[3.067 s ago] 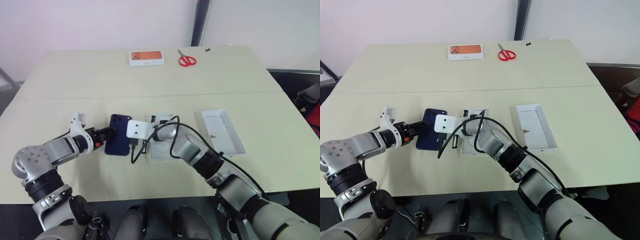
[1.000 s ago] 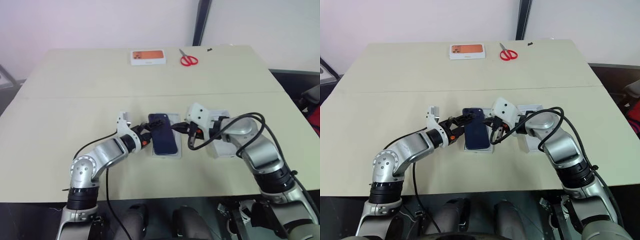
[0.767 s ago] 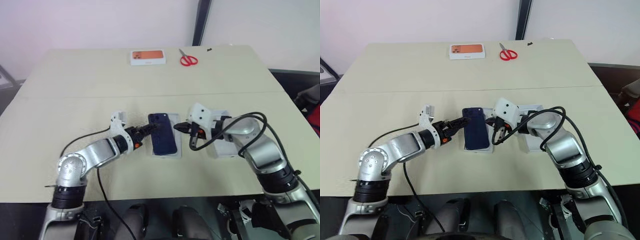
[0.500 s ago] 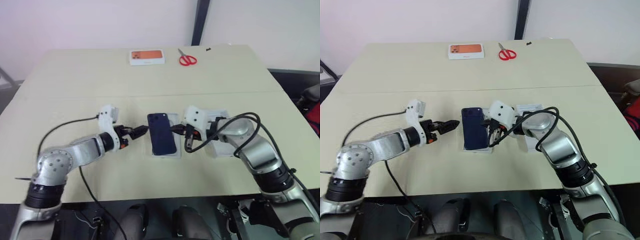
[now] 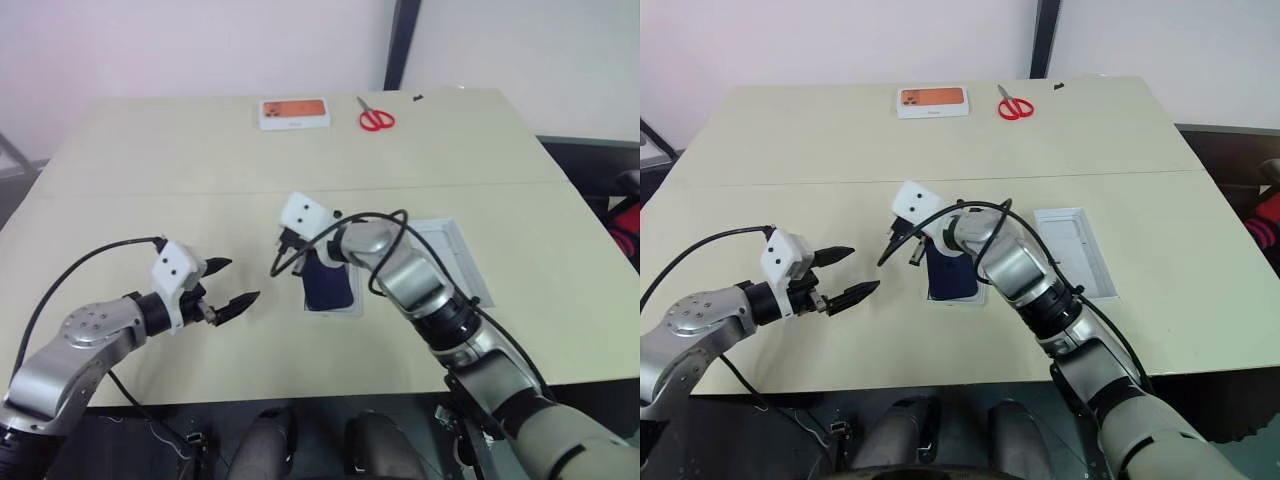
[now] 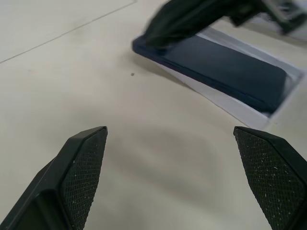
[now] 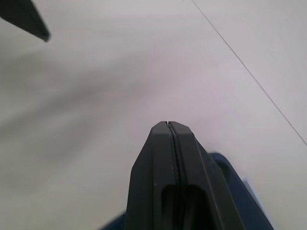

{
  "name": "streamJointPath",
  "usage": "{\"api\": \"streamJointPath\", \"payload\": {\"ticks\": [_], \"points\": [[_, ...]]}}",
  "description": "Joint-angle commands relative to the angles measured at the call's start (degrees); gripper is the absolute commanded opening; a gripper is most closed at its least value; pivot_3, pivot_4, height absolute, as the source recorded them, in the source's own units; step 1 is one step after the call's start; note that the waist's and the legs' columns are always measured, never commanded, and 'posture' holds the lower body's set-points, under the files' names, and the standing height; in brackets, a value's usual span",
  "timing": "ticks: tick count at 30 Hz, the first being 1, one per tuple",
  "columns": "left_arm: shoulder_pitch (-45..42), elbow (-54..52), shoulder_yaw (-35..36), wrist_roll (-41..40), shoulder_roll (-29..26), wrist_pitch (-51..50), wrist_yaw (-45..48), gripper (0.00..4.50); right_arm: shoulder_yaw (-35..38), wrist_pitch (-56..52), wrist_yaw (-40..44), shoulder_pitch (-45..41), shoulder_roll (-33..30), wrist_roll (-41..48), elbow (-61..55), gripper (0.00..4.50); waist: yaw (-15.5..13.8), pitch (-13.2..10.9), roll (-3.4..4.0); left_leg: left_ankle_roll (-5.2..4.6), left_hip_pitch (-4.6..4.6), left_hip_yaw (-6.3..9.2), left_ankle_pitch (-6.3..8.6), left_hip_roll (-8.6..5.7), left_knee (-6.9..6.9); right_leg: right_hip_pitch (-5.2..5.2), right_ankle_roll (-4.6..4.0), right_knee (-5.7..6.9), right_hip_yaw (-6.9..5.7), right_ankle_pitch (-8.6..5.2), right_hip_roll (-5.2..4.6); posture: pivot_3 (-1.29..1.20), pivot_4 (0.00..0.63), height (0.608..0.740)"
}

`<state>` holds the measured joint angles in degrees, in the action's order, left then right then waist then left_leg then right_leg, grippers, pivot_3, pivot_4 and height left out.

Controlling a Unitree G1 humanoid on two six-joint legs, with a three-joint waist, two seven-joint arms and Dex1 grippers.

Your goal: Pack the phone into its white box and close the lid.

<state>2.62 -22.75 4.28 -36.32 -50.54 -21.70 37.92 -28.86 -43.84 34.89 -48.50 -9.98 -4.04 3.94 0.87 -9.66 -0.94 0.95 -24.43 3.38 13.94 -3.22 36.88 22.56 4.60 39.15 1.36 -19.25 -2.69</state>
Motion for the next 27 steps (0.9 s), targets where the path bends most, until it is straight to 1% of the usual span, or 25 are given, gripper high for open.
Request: {"api": "streamJointPath", "payload": {"ticks": [1,4,8,19,21,24,25,27], "points": [[1.5,-1.9,3.5,1.4,0.1,1.4,2.5,4.43,-1.9,2.2,-1.4,-1.9,1.0,-3.0,2.2,0.00,0.1,0.0,0.00,0.00,0.00,0.00,0.00,0.00,0.00,0.02,0.00,0.00,0.00,0.00,0.00,0.00,0.150,0.740],[2.6,-2.4,4.9,1.7,1.0,0.9,3.0,4.43,-3.7,3.8,-2.4,-1.8,0.5,-5.8,4.3,0.00,0.1,0.0,0.02,-0.02,0.00,0.00,0.01,0.00,0.00,0.08,0.00,0.00,-0.01,0.00,0.00,0.00,0.150,0.740],[3.1,-2.8,5.7,2.5,2.4,0.1,2.8,4.43,-3.6,4.2,-3.1,-1.2,-0.4,-8.0,4.5,0.00,0.2,0.0,0.02,-0.04,0.00,0.00,0.02,0.00,0.00,0.08,0.01,0.04,0.00,0.00,0.01,0.00,0.150,0.740],[2.1,-3.5,5.4,3.6,5.1,-1.7,2.9,4.43,-1.2,0.3,-2.5,2.0,-4.3,-9.6,-2.9,0.00,0.1,0.0,0.02,-0.05,0.00,0.00,0.03,0.00,0.00,-0.03,0.01,0.09,0.00,0.01,0.02,0.00,0.150,0.740],[1.6,-3.5,5.2,3.7,5.5,-1.8,2.9,4.43,0.2,-0.2,-2.4,2.4,-4.2,-8.7,-4.5,0.00,0.1,0.0,0.02,-0.05,0.00,0.01,0.03,0.00,0.00,-0.04,0.01,0.09,0.00,0.01,0.02,0.00,0.150,0.740],[0.0,-3.3,4.9,4.1,6.4,-2.4,1.9,4.43,5.8,-0.4,0.1,3.7,-3.6,-3.3,-10.3,0.00,0.1,0.0,0.02,-0.05,-0.01,0.00,0.03,0.00,0.01,-0.08,0.01,0.09,0.00,0.01,0.03,0.00,0.150,0.740],[-0.6,-3.2,4.6,4.7,6.4,-2.6,1.6,4.43,7.9,-1.1,1.4,4.2,-3.9,-1.1,-12.5,0.00,0.1,0.0,0.02,-0.05,-0.01,0.00,0.03,0.00,0.00,-0.08,0.01,0.09,0.00,0.01,0.03,0.00,0.150,0.740],[-1.9,-2.5,2.9,6.9,6.1,-2.6,1.7,4.43,11.4,-1.9,3.8,5.4,-6.5,1.6,-15.6,0.00,0.0,0.0,0.01,-0.06,-0.01,0.01,0.04,0.00,0.00,-0.09,0.02,0.10,-0.01,0.01,0.03,0.00,0.150,0.740]]}}
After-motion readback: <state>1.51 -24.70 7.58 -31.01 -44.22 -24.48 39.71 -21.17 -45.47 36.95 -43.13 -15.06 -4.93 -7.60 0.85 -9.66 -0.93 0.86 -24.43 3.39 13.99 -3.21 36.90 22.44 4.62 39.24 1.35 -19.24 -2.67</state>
